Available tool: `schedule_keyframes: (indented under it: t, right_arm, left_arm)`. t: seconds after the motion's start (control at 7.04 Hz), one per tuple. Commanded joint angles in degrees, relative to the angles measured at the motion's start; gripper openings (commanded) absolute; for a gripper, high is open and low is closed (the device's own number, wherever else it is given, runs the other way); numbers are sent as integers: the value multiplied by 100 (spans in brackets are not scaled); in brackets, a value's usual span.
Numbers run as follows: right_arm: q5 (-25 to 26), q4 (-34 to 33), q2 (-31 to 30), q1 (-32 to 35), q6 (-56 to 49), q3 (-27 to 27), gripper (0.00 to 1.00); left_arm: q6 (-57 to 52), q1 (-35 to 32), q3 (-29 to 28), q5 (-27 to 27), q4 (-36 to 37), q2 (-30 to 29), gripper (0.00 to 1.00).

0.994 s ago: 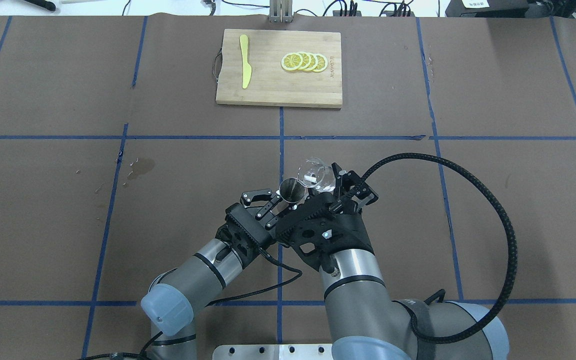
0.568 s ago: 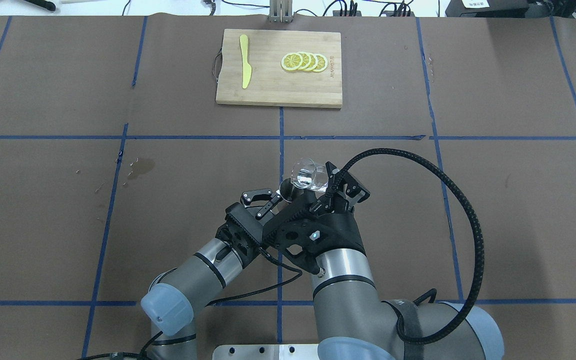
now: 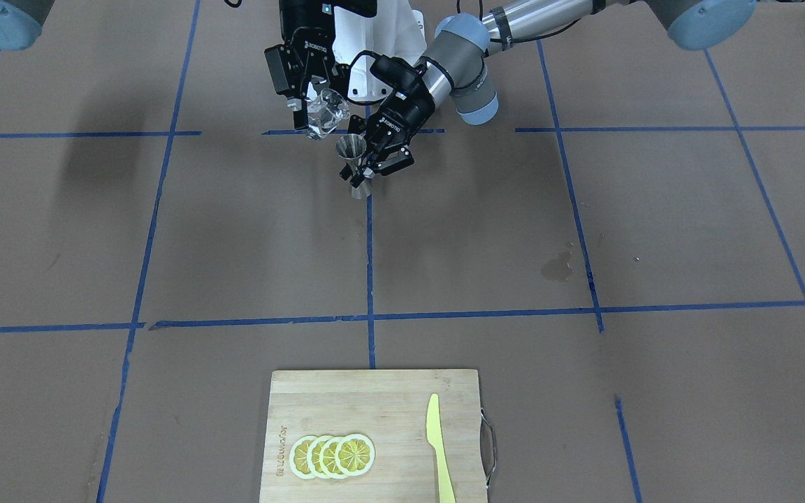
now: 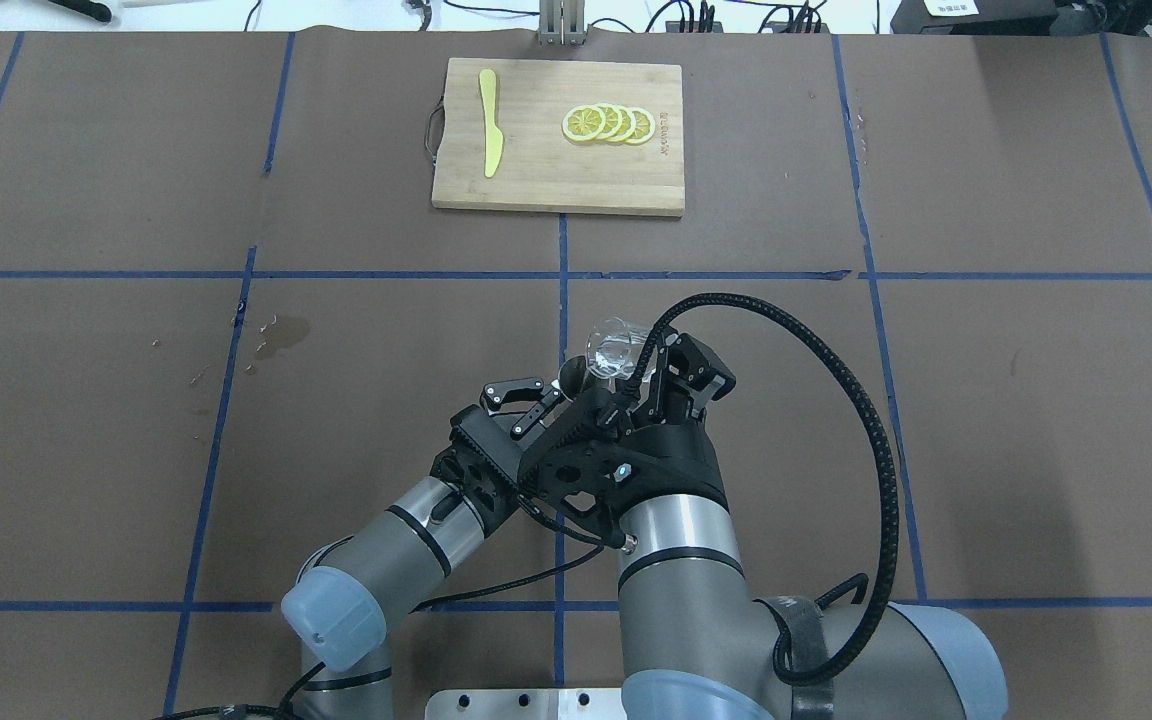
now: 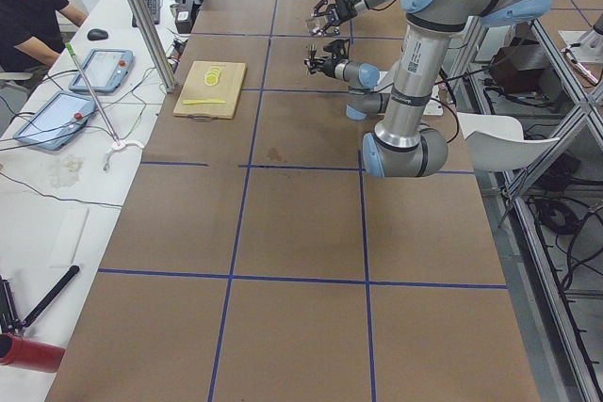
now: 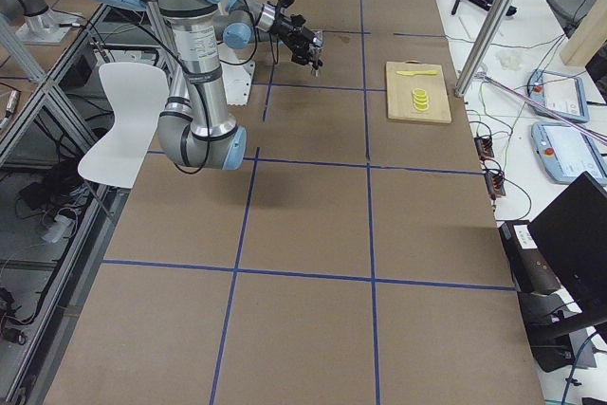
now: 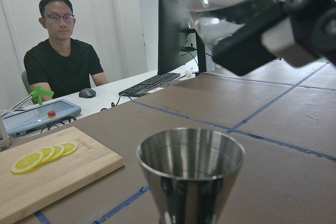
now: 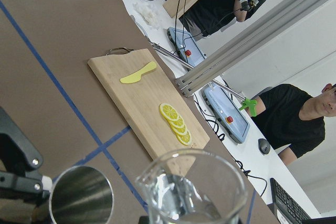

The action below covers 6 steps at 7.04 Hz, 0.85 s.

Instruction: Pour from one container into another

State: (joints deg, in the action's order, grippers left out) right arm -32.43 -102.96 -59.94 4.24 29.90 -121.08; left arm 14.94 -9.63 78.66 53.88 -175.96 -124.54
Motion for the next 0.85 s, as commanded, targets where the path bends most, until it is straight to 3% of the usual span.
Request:
schedule_keyframes:
  t: [0.0,0.28,0.71]
  right_arm:
    - [0,-224,17,7,-160,-29,5]
    - [9,-233,87,15,-361,-21,6]
    - [9,-829,404,86,-564,-21,7]
  left_arm:
    - [0,5,0,0,0,0,0]
    - [0,-4,0,0,0,0,0]
    - [0,5,0,0,0,-9,0]
